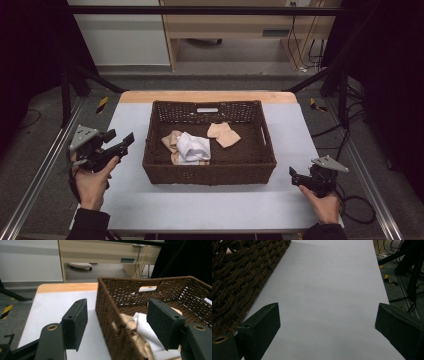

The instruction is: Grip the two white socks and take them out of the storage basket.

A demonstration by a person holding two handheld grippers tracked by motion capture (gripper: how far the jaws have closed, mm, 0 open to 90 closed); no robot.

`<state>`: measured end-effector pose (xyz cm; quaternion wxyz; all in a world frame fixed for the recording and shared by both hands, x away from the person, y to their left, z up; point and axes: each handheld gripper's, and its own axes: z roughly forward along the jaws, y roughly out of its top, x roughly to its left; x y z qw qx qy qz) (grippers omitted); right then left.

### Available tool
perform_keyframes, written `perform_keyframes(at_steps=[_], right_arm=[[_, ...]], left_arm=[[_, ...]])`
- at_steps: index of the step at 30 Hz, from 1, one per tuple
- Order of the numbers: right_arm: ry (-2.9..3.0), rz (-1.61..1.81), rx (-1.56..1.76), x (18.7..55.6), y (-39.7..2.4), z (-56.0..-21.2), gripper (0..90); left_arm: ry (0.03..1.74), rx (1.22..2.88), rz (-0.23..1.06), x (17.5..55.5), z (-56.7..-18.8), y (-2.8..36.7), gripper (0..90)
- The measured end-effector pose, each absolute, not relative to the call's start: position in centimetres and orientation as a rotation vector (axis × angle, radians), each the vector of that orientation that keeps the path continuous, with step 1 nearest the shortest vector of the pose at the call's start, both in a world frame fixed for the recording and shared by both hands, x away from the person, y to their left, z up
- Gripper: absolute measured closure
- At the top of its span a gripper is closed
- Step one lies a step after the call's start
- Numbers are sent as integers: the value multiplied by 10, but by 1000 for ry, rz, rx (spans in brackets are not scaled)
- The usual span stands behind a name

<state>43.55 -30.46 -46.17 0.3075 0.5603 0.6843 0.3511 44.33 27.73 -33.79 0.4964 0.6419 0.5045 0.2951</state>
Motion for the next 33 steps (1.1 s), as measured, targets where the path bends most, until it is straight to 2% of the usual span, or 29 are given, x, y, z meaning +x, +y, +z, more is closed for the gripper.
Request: perform_keyframes(at_steps=[19,33], right_arm=[[1811,931,1482,436,-305,-462,64],[1820,927,1481,437,-305,-462,65]], left_arm=[[1147,1658,702,482,-322,203,364],[1126,1702,704,504,-326,174,369]])
